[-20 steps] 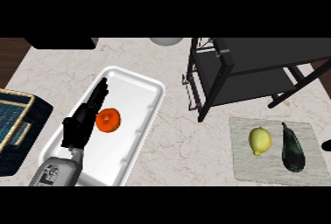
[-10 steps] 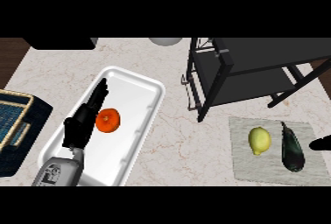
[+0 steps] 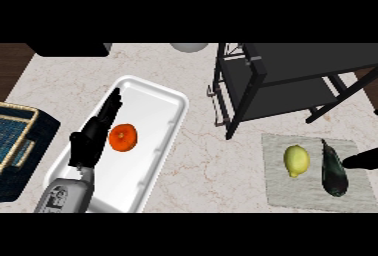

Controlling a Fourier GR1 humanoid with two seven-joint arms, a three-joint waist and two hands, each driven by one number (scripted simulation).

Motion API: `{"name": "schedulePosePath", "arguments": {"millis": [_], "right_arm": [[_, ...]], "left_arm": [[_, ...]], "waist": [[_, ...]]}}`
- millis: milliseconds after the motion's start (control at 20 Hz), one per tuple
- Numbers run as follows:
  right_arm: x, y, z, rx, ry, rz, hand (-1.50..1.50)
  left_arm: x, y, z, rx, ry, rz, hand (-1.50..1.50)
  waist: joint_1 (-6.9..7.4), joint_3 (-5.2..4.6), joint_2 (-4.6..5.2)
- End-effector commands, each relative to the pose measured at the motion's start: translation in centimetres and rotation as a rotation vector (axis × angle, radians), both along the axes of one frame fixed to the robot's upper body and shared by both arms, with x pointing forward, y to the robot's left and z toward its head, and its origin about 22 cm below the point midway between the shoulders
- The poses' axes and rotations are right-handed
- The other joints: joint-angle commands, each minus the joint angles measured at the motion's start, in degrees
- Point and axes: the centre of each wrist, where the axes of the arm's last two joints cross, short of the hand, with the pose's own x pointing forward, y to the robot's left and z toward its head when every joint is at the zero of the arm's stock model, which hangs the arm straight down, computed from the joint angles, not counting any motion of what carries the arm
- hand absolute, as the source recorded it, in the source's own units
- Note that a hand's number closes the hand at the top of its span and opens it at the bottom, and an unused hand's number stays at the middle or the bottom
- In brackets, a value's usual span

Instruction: Pick the eggplant from the placemat and place it in the tiered shelf

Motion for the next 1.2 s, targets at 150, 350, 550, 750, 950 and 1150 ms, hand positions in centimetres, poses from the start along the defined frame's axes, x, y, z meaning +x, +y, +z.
{"name": "schedulePosePath", "arguments": {"millis": [150, 350, 550, 750, 950, 1150], "right_arm": [[1.3, 0.1, -1.2, -0.017, 0.062, -0.023, -1.5], [-1.6, 0.6, -1.8, -0.034, 0.082, -0.012, -1.5], [0.3, 1.5, -3.4, -0.02, 0.109, 0.007, -1.5], [-0.5, 1.9, -4.4, -0.031, 0.132, -0.001, -1.5], [1.1, 1.4, -5.5, -0.038, 0.15, 0.011, -1.5], [1.9, 0.9, -5.9, -0.05, 0.15, 0.003, -1.5]], "left_arm": [[0.0, -1.0, -0.1, 0.0, 0.007, -0.015, 0.0], [-1.9, -1.0, -1.3, -0.006, 0.004, -0.019, 0.0], [1.0, -1.1, 1.7, -0.016, -0.006, 0.011, 0.0], [-1.5, -1.1, -2.0, -0.008, 0.007, -0.01, 0.0], [1.2, 0.7, 0.6, -0.009, 0.007, 0.012, 0.0], [-1.1, -3.1, -1.9, -0.014, 0.0, -0.017, 0.0]], "waist": [[0.11, 0.01, 0.04], [-0.13, 0.0, -0.07], [-0.04, 0.01, 0.0], [-0.06, 0.0, -0.01], [0.03, 0.01, 0.05], [0.11, 0.01, 0.05]]}}
